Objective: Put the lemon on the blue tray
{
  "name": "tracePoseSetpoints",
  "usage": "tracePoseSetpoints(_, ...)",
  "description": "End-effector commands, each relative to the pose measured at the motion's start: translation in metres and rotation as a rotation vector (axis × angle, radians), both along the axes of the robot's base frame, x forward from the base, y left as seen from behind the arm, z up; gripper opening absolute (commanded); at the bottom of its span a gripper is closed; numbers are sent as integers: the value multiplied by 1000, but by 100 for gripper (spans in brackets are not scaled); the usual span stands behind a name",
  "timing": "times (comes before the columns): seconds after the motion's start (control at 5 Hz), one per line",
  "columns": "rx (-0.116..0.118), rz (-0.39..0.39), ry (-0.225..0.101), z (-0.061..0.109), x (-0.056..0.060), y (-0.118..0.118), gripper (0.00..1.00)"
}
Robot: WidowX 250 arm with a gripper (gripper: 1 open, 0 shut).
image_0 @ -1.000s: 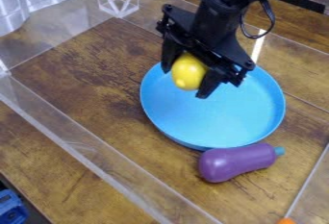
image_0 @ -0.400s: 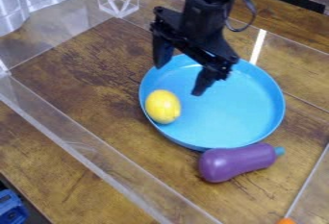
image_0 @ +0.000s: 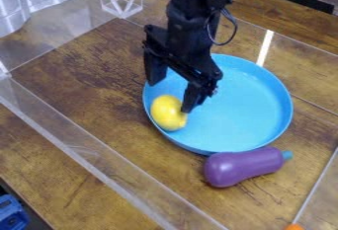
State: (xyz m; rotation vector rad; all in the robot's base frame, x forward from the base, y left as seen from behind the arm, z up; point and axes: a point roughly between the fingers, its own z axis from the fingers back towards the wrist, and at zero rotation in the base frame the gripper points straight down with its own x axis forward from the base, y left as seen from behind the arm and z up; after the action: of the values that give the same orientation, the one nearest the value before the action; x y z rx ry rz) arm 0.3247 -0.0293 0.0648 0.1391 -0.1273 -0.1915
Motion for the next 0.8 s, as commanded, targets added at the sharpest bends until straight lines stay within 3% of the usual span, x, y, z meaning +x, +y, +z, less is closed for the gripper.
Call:
tracePoseSetpoints(0.0,-15,-40,-82,14,14,-4,100)
tracePoseSetpoints(0.4,-19,-159,-74,1,26,-23,100)
tracePoseSetpoints(0.6,-17,-155,-72,12,29,-35,100)
